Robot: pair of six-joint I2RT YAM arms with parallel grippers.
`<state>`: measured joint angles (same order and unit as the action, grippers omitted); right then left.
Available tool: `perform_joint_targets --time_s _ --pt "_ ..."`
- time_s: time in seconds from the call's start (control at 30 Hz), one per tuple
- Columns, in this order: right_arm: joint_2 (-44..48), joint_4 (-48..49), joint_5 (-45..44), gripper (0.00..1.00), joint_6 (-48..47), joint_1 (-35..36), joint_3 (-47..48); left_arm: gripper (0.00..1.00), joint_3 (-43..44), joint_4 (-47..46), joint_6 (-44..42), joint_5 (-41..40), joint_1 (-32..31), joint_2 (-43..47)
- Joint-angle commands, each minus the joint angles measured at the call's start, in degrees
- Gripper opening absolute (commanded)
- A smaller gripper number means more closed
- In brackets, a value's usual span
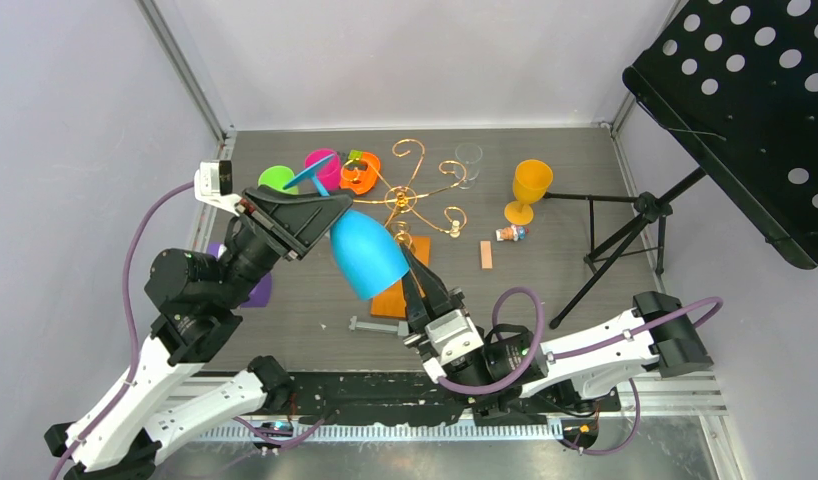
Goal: Place the wine glass upside down on the wine glass rack
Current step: Turn the wine glass upside down at the wine rack.
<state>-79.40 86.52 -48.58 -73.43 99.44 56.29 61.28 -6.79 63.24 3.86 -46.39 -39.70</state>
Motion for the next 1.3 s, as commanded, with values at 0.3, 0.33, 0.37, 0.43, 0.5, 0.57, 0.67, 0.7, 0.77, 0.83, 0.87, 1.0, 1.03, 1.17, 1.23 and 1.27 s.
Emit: perform_joint_targets --time_s 0.3,0.33,0.37,0.43,0.5,0.57,0.67,0.7,0.77,0.83,0.87,1.0,1.03,1.17,1.23,1.27 --pt "3.87 6.34 -2.65 0.05 -1.63 -0.39 -0.92 0.33 -1.35 -1.74 1.53 1.45 -0.81 2.39" --pt "3.91 6.31 -2.70 0.05 -1.59 -0.30 -1.10 0.32 -1.34 -1.78 1.46 1.34 -0.81 2.38" --pt "3.86 6.36 -2.76 0.06 -1.44 -0.21 -1.10 0.30 -1.40 -1.82 1.45 1.29 -0.81 2.36" --pt "3.56 6.32 -2.77 0.05 -1.37 -0.10 -1.36 0.27 -1.48 -2.19 1.51 1.32 -0.81 2.27" --pt "3.19 6.24 -2.59 0.05 -1.32 0.14 -1.62 0.24 -1.45 -2.62 1.61 1.46 -0.81 1.95" --pt "2.85 6.29 -2.31 0.06 -1.32 0.47 -1.95 0.19 -1.46 -2.98 1.70 1.86 -0.81 1.61" --pt "2.57 6.29 -2.02 0.05 -1.27 1.08 -2.69 0.03 -1.57 -3.52 1.86 2.11 -0.83 1.25" --pt "2.56 6.29 -1.95 0.05 -1.32 1.32 -2.86 0.00 -1.64 -3.58 1.95 2.12 -0.81 1.27" --pt "2.55 6.28 -2.02 0.05 -1.38 1.63 -3.38 0.00 -1.96 -4.16 1.78 2.12 -0.81 1.48" --pt "2.73 6.29 -2.17 0.06 -1.40 1.83 -3.91 0.00 -2.24 -4.67 1.38 2.07 -0.81 1.67" --pt "2.90 6.25 -2.32 0.05 -1.40 1.87 -4.26 0.00 -2.30 -4.58 1.09 1.92 -0.81 1.85" --pt "4.03 6.29 -2.53 0.09 -1.44 2.09 -5.59 0.00 -2.48 -4.22 0.38 1.70 -0.81 2.25" --pt "4.27 6.29 -2.61 0.11 -1.41 2.08 -6.04 0.00 -2.46 -4.20 0.15 1.70 -0.81 2.36" --pt "5.60 6.29 -3.16 0.29 -1.23 2.16 -7.32 0.00 -2.04 -3.67 -0.94 1.44 -0.81 2.61" --pt "6.11 6.26 -3.54 0.34 -1.09 2.21 -7.94 0.00 -1.46 -2.67 -1.91 1.11 -0.81 2.82" --pt "6.49 6.28 -3.67 0.37 -1.05 2.17 -8.17 0.00 -1.19 -1.81 -2.34 0.93 -0.81 2.88"
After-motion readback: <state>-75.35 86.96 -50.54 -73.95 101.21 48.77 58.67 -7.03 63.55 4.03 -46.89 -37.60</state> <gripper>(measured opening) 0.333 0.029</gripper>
